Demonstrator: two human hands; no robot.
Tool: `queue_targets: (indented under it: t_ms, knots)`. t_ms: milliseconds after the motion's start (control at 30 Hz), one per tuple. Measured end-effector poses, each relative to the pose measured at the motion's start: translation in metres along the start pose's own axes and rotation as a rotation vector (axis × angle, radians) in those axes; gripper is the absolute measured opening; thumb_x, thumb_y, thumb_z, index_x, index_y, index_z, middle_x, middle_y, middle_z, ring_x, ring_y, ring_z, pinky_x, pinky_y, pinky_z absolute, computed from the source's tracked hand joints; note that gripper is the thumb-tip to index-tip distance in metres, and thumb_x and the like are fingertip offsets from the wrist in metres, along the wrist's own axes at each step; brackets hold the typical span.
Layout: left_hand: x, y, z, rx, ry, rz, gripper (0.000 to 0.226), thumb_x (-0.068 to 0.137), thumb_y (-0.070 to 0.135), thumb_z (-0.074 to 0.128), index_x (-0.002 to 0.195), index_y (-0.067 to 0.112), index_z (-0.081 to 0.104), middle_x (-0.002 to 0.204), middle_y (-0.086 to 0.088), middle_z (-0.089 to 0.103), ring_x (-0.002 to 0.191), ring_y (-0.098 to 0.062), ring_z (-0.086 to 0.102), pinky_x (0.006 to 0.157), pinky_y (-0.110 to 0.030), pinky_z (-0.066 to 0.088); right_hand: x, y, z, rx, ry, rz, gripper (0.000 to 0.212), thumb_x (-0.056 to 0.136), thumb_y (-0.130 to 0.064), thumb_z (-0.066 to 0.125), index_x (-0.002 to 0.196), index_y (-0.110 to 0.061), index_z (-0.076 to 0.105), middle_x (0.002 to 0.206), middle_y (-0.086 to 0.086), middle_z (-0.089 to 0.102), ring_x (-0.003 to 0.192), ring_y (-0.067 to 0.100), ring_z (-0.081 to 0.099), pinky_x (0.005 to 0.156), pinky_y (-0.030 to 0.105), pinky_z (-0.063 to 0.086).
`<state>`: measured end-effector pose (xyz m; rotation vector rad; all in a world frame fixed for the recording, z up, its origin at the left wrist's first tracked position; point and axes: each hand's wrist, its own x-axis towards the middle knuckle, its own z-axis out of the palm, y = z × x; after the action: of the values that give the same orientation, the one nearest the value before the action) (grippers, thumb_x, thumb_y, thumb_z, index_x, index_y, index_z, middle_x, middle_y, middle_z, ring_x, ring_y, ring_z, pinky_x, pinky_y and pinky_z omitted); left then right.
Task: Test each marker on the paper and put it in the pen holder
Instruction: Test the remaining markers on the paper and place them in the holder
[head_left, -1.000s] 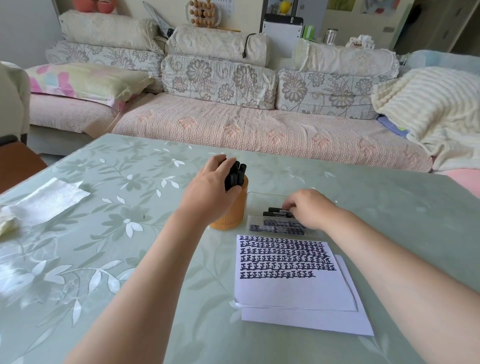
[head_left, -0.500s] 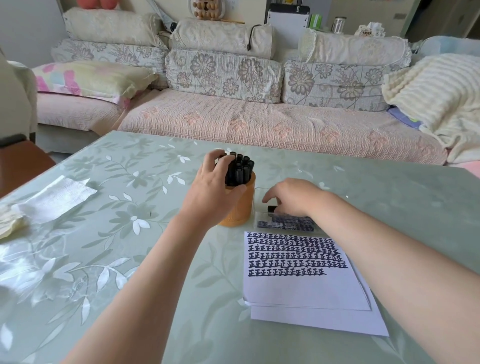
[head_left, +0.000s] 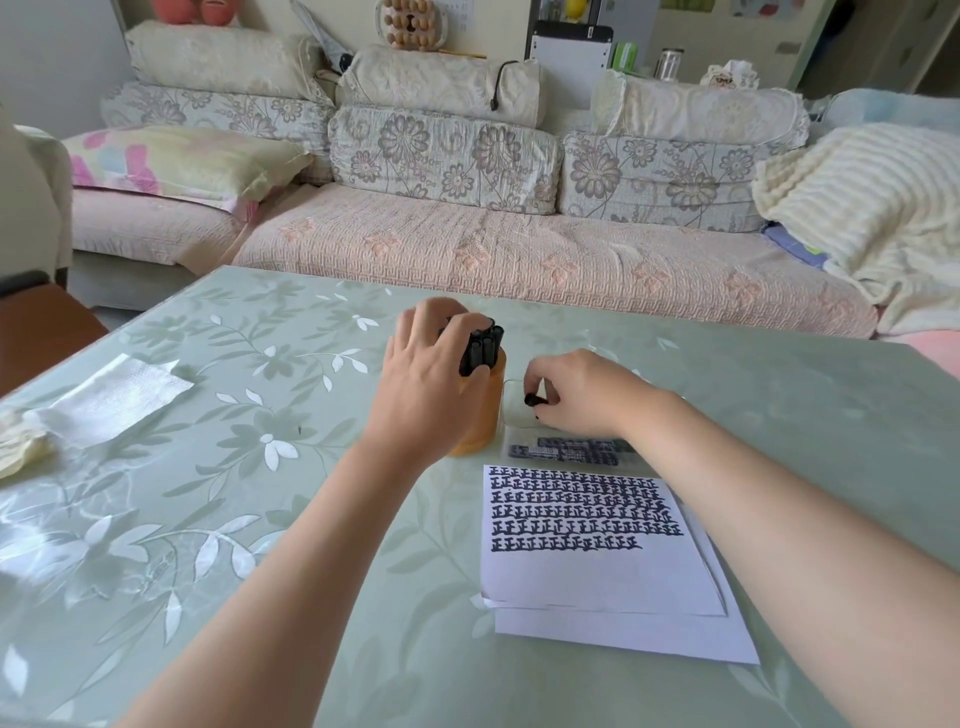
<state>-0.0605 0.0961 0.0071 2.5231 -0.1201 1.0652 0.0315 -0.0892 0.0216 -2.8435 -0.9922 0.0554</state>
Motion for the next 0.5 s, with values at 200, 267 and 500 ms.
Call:
queue_targets:
  t_ms: [200, 267, 500]
  knots:
    - [-0.009, 0.023, -0.004, 0.075, 0.120, 0.173, 0.031, 0.081, 0.017, 0.062, 0.112, 0.017, 0.063, 0.114, -0.001, 0.055, 0.103, -0.024, 0.047, 0.089, -0.037, 0.038, -0.054, -0.006, -0.005, 0.130, 0.358, -0.098, 0.017, 0.077, -0.016, 0.062, 0.088, -0.025, 0.051, 0.072, -0.007, 0.059, 0.066, 0.016, 0.058, 0.060, 0.035, 0.052]
    - [-0.015, 0.028, -0.002, 0.012, 0.047, 0.185, 0.033, 0.083, 0.018, 0.058, 0.115, 0.016, 0.060, 0.114, -0.002, 0.054, 0.104, -0.024, 0.047, 0.089, -0.037, 0.040, -0.068, -0.007, -0.007, 0.188, 0.430, -0.093, 0.020, 0.076, -0.015, 0.065, 0.087, -0.025, 0.053, 0.075, -0.006, 0.062, 0.065, 0.016, 0.058, 0.060, 0.033, 0.050]
    - [-0.041, 0.029, 0.014, -0.026, -0.261, 0.151, 0.044, 0.087, 0.029, 0.054, 0.130, 0.020, 0.049, 0.123, 0.002, 0.051, 0.115, -0.021, 0.047, 0.096, -0.040, 0.044, -0.112, -0.003, 0.001, 0.639, 0.447, 0.083, 0.024, 0.081, -0.009, 0.068, 0.082, -0.029, 0.057, 0.074, -0.003, 0.067, 0.058, 0.017, 0.067, 0.063, 0.033, 0.055]
